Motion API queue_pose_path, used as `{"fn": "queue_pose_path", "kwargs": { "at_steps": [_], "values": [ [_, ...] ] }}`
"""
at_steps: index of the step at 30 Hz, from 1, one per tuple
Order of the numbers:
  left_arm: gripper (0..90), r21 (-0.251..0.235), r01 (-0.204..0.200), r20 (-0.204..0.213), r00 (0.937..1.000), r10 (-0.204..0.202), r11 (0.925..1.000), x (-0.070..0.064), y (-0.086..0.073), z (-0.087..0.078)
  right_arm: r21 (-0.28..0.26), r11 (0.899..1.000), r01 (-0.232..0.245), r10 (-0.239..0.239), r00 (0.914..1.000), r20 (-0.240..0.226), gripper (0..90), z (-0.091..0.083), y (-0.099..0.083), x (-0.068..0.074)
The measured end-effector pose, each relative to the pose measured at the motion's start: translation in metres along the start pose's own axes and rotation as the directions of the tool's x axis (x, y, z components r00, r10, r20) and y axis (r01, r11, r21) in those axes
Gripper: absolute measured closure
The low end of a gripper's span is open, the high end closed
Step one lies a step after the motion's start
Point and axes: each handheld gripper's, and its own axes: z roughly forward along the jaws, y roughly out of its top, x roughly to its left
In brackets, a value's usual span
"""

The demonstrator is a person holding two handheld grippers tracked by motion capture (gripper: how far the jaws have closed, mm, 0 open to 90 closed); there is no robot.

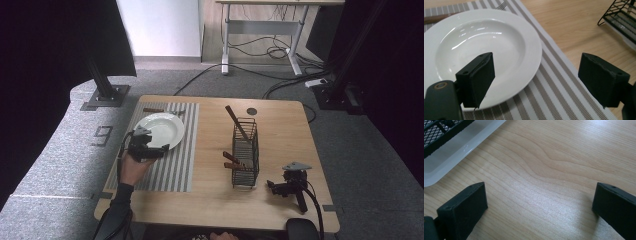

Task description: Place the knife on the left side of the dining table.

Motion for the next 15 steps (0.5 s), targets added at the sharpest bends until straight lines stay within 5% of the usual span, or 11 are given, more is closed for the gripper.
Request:
{"fn": "queue_pose_path", "kwargs": {
  "at_steps": [15],
  "values": [
    [14.1,0.011,-0.082,0.028,0.9962,0.082,0.9965,-0.023,0.038,0.017,0.001,1.0,0.0,0.0,1.0,0.0,0.0,0.0,0.0,0.0]
  ]
}}
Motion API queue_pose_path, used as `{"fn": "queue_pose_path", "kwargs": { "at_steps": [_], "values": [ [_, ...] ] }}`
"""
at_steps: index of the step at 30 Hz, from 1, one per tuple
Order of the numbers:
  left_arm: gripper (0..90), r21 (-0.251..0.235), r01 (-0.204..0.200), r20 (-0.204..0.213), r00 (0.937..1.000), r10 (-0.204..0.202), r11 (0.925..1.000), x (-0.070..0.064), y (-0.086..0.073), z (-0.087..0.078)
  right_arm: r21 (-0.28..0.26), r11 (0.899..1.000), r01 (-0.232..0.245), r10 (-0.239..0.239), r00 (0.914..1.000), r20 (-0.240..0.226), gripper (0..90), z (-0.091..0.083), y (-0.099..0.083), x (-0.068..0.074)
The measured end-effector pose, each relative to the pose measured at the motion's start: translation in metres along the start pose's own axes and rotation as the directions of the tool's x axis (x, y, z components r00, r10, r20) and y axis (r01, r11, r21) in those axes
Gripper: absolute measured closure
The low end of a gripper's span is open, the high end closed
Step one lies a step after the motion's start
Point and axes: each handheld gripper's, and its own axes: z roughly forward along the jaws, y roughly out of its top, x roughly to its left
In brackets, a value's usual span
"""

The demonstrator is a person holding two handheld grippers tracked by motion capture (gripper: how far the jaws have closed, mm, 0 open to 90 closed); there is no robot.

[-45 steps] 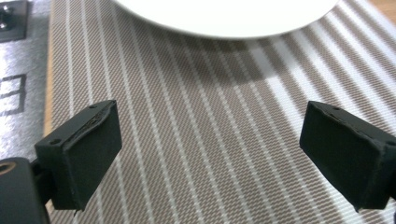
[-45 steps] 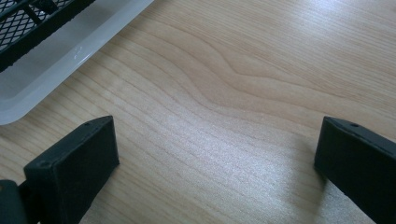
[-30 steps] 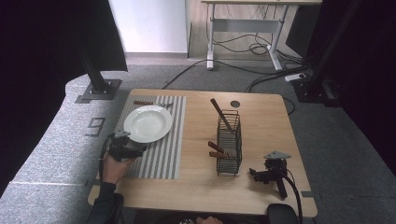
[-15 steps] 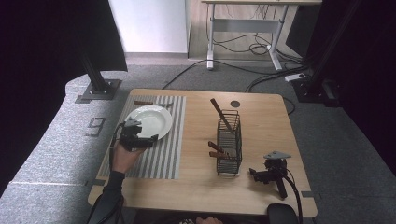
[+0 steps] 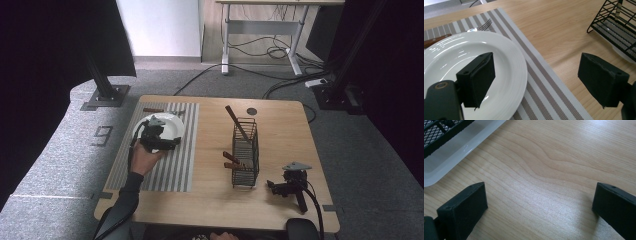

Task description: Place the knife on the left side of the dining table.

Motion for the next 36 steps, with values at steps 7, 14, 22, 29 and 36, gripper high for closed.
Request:
{"fn": "queue_pose_path", "kwargs": {
  "at_steps": [7,14,22,29,36],
  "values": [
    [14.3,0.001,-0.015,0.021,0.9997,0.015,0.9999,-0.006,0.014,0.009,0.0,1.0,0.0,0.0,1.0,0.0,0.0,0.0,0.0,0.0],
    [14.7,-0.006,-0.03,0.049,0.9983,0.03,0.9995,-0.014,0.03,0.018,-0.001,1.0,0.001,-0.001,1.0,0.001,0.0,0.0,0.0,0.0],
    [14.7,-0.019,-0.051,0.093,0.9942,0.053,0.9985,-0.027,0.051,0.03,0.0,1.0,0.0,0.0,1.0,0.0,0.0,0.0,0.0,0.0],
    [14.4,-0.011,-0.09,0.13,0.9874,0.09,0.9959,-0.041,0.068,0.044,0.0,1.0,0.0,0.0,1.0,0.0,0.0,0.0,0.0,0.0],
    [14.3,-0.002,-0.11,0.16,0.9811,0.109,0.9939,-0.053,0.084,0.057,0.0,1.0,0.0,0.0,1.0,0.0,0.0,0.0,0.0,0.0]
  ]
}}
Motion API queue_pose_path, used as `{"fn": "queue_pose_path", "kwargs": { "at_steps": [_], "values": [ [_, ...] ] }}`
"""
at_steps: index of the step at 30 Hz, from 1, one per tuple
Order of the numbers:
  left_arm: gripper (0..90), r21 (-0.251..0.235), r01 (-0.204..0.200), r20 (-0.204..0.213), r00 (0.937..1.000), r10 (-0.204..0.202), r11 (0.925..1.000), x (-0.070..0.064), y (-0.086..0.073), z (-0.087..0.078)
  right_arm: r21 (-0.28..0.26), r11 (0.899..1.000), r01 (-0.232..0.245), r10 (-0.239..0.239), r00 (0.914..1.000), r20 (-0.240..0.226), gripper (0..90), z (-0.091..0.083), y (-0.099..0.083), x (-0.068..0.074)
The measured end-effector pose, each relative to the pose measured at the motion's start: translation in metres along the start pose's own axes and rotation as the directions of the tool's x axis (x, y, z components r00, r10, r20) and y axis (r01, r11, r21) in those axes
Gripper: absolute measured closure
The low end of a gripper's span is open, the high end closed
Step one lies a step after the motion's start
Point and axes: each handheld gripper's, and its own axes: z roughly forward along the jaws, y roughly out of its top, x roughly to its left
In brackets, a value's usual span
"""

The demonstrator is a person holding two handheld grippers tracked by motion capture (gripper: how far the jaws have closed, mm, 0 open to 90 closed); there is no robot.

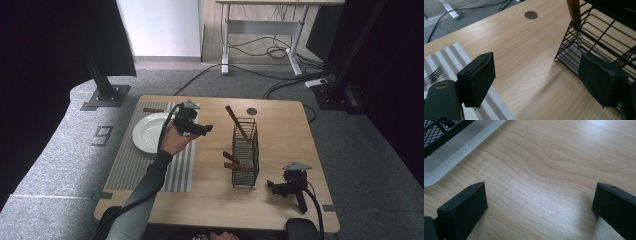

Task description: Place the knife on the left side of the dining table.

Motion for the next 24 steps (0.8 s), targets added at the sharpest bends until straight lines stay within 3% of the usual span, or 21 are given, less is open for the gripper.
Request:
{"fn": "queue_pose_path", "kwargs": {
  "at_steps": [10,24],
  "values": [
    [15.7,0.006,-0.012,0.049,0.9987,0.012,0.9999,-0.01,0.022,0.02,0.0,1.0,0.0,0.0,1.0,0.0,0.0,0.0,0.0,0.0],
    [21.1,-0.011,0.032,0.114,0.993,-0.031,0.9994,-0.015,0.044,0.046,-0.001,1.0,0.0,0.0,1.0,0.0,0.0,0.0,0.0,0.0]
  ]
}}
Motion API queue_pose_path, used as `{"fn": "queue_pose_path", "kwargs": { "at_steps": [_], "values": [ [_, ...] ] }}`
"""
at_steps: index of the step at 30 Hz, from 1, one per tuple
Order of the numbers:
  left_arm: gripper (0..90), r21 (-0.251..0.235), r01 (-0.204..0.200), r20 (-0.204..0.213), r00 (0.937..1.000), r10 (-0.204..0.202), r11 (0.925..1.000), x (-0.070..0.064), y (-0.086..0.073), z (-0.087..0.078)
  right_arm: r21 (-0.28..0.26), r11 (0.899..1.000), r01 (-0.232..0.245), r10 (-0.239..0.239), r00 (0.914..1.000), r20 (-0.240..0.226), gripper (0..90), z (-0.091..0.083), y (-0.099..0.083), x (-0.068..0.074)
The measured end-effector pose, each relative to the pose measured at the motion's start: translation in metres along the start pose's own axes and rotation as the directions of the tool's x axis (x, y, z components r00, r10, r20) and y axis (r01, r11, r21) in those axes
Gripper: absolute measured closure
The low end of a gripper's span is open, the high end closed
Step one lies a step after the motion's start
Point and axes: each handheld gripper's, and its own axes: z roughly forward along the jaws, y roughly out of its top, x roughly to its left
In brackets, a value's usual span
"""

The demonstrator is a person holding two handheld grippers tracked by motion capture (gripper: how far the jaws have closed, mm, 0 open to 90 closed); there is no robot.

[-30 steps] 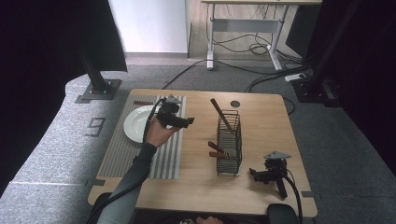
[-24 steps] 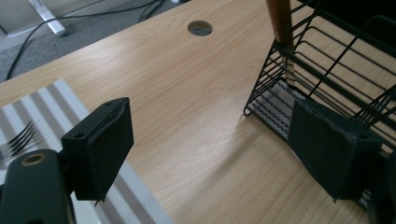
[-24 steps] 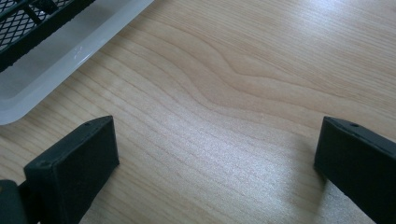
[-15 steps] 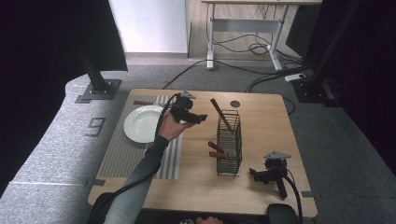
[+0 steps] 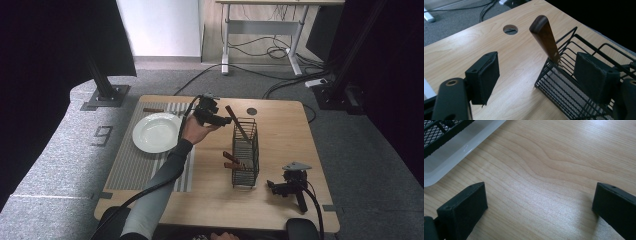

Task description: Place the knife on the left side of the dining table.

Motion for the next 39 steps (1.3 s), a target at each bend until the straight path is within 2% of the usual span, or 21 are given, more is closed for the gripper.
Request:
{"fn": "queue_pose_path", "kwargs": {
  "at_steps": [1,4,7,13,14,16,18,21,23,26,27,28,31,32,39],
  "values": [
    [21.5,0.0,0.0,0.0,1.0,0.0,1.0,0.0,0.0,0.0,0.0,1.0,0.0,0.0,1.0,0.0,0.0,0.0,0.0,0.0],
    [23.5,-0.019,0.028,0.036,0.999,-0.028,0.9994,0.002,0.003,0.005,0.0,1.0,0.0,0.0,1.0,0.0,0.0,0.0,0.0,0.0],
    [24.9,-0.028,0.037,0.043,0.9984,-0.036,0.9989,0.002,0.004,0.008,0.0,1.0,0.0,0.0,1.0,0.0,0.0,0.0,0.0,0.0],
    [37.2,-0.044,0.075,0.042,0.9964,-0.073,0.9962,0.006,0.007,0.013,0.0,1.0,0.0,0.0,1.0,0.0,0.0,0.0,0.0,0.0],
    [42.1,-0.052,0.089,0.055,0.9947,-0.086,0.9946,0.008,0.008,0.015,0.0,1.0,0.0,0.0,1.0,0.0,0.0,0.0,0.0,0.0],
    [45.1,-0.058,0.097,0.059,0.9938,-0.094,0.9936,0.008,0.008,0.016,0.0,1.0,0.001,-0.001,1.0,0.0,0.0,0.0,0.0,0.0],
    [47.4,-0.076,0.128,0.094,0.9883,-0.12,0.9889,0.01,0.007,0.019,0.0,1.0,0.001,-0.001,1.0,0.0,0.0,0.0,0.0,0.0],
    [59.3,-0.091,0.149,0.133,0.9817,-0.136,0.9846,0.011,0.007,0.02,0.0,1.0,0.0,0.0,1.0,0.0,0.0,0.0,0.0,0.0],
    [65.3,-0.093,0.152,0.139,0.9805,-0.139,0.9839,0.01,0.007,0.02,0.0,1.0,0.0,0.0,1.0,0.0,0.0,0.0,0.0,0.0],
    [69.2,-0.087,0.158,0.141,0.9794,-0.145,0.9836,0.007,0.008,0.019,0.0,1.0,0.001,-0.001,1.0,0.0,0.0,0.0,0.0,0.0],
    [71.1,-0.083,0.18,0.16,0.9733,-0.165,0.9802,0.007,0.008,0.018,0.0,1.0,0.001,-0.001,1.0,0.0,0.0,0.0,0.0,0.0],
    [71.8,-0.083,0.18,0.16,0.9733,-0.165,0.9802,0.007,0.008,0.018,0.0,1.0,0.001,-0.001,1.0,0.0,0.0,0.0,0.0,0.0],
    [74.1,-0.092,0.212,0.178,0.9648,-0.194,0.9729,0.005,0.009,0.016,0.0,1.0,0.0,0.0,1.0,0.0,0.0,0.0,0.0,0.0],
    [74.7,-0.097,0.216,0.181,0.9637,-0.196,0.9715,0.004,0.01,0.015,0.0,1.0,0.001,-0.001,1.0,0.0,0.0,0.0,0.0,0.0],
    [76.2,-0.122,0.206,0.151,0.9708,-0.187,0.971,0.0,0.014,0.006,0.0,1.0,0.001,-0.001,1.0,0.0,0.0,0.0,0.0,0.0]
  ]
}}
